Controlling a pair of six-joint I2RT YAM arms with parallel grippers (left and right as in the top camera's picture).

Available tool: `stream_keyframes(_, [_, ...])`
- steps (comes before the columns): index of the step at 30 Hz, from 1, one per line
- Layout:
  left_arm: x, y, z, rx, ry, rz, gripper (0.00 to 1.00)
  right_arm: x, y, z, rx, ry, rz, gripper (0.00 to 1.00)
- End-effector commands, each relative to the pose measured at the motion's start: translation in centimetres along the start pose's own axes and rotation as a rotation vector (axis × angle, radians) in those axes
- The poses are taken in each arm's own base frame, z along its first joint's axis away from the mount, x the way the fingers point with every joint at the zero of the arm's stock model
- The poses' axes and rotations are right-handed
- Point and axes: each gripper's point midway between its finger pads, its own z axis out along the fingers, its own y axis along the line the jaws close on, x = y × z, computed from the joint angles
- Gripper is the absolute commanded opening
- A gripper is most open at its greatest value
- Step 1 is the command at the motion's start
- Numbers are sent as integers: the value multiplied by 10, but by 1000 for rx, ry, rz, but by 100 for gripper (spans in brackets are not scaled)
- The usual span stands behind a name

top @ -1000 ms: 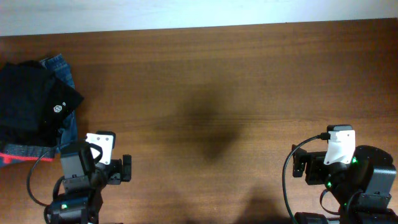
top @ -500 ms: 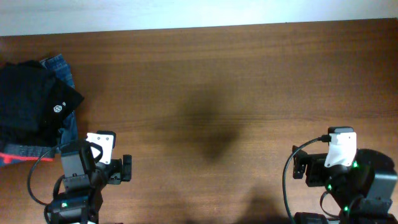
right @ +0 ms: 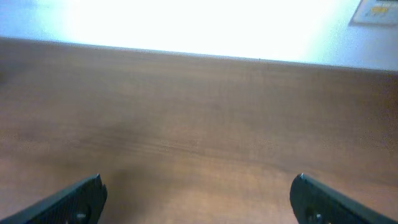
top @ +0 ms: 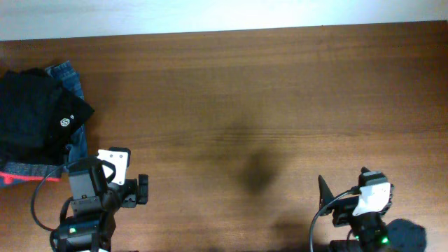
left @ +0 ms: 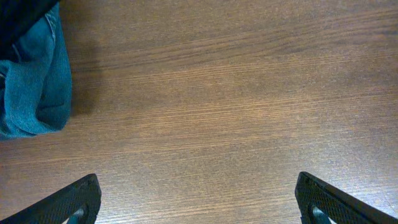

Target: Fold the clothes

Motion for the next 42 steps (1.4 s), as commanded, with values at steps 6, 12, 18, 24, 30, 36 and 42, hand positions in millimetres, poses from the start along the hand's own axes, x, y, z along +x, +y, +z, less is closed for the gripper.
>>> stream_keyframes(6, [1,2,1,-10,3,9,99,19,-1,46,-18,-118,-19,99])
stream_keyframes(12, [1,2,1,-10,3,9,99,21,-7,72,12,-262,-42,99])
stream_keyframes(18, [1,2,1,-10,3,9,100,42,-14,84,56,-252,-35,99])
stream_keyframes(24, [1,2,1,-10,3,9,99,49,-15,86,56,-220,-31,99])
stream_keyframes(30, [1,2,1,-10,3,9,99,49,-15,86,56,-220,-31,99])
stream_keyframes(36, [1,2,1,-10,3,9,99,49,-15,86,56,-220,-31,99])
stream_keyframes(42, [1,2,1,-10,3,9,99,49,-15,86,56,-220,-31,99])
